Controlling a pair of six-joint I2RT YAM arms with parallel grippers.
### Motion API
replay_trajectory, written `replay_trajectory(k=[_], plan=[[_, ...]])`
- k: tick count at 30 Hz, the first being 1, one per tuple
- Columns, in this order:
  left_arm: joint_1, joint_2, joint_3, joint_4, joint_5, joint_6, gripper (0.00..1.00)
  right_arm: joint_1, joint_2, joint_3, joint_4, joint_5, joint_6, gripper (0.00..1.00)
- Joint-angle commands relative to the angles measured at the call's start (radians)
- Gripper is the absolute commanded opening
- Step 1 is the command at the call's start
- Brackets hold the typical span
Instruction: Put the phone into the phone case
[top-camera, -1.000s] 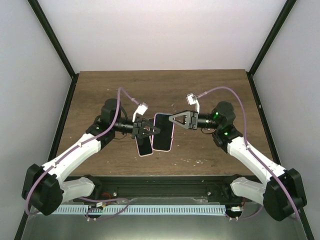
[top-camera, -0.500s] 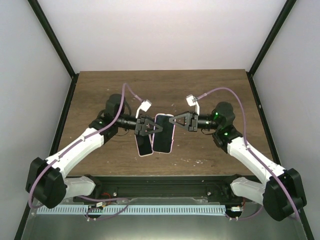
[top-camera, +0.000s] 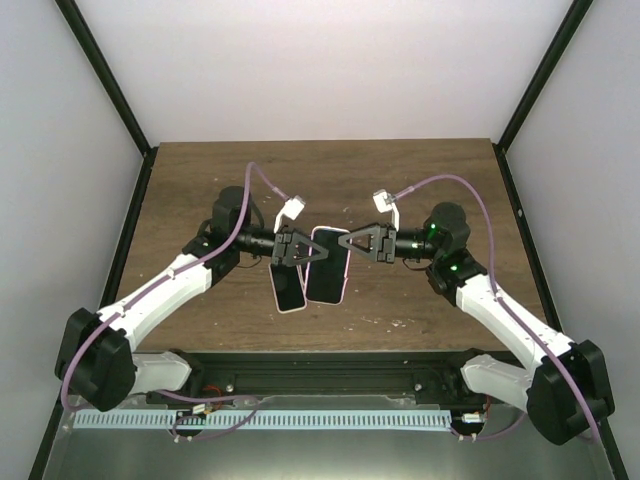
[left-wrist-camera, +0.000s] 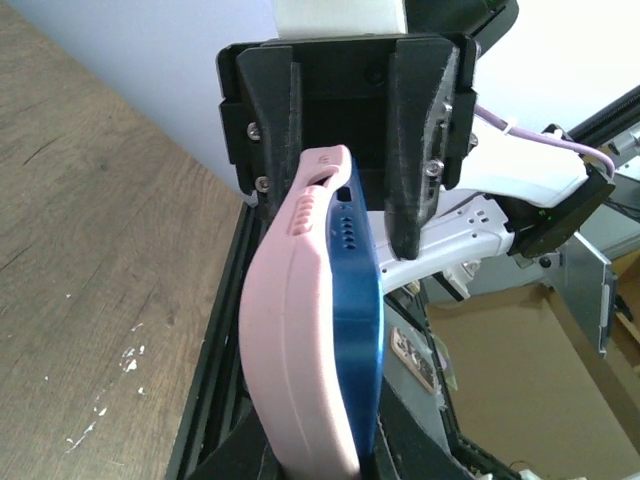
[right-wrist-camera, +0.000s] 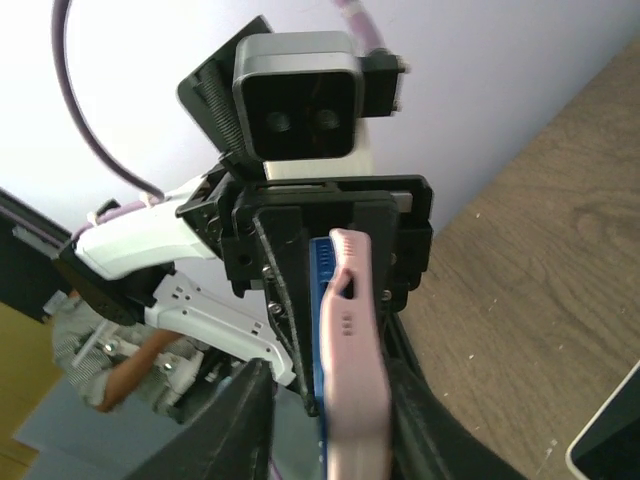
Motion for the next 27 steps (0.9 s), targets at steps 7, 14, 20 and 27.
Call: replay_trajectory(k=[7, 14, 20, 27], plan=[[-0.006, -0.022, 0.032, -0.014, -0.154, 0.089, 0.27, 0.014, -0.021, 0.008, -0.028, -0.040, -0.079, 0.01], [-0.004, -0.103, 0.005, -0.044, -0.089, 0.111, 0.46, 0.015, -0.100, -0.017, -0.046, -0.072, -0.199, 0.01], [-0.002, -0.140, 0.022, -0.157, -0.054, 0.201, 0.39, 0.016, -0.137, -0.024, -0.065, -0.060, -0.260, 0.01], [-0.002, -0.127, 0.038, -0.173, -0.036, 0.221, 0.36, 0.016, -0.105, -0.019, -0.034, -0.073, -0.246, 0.01]])
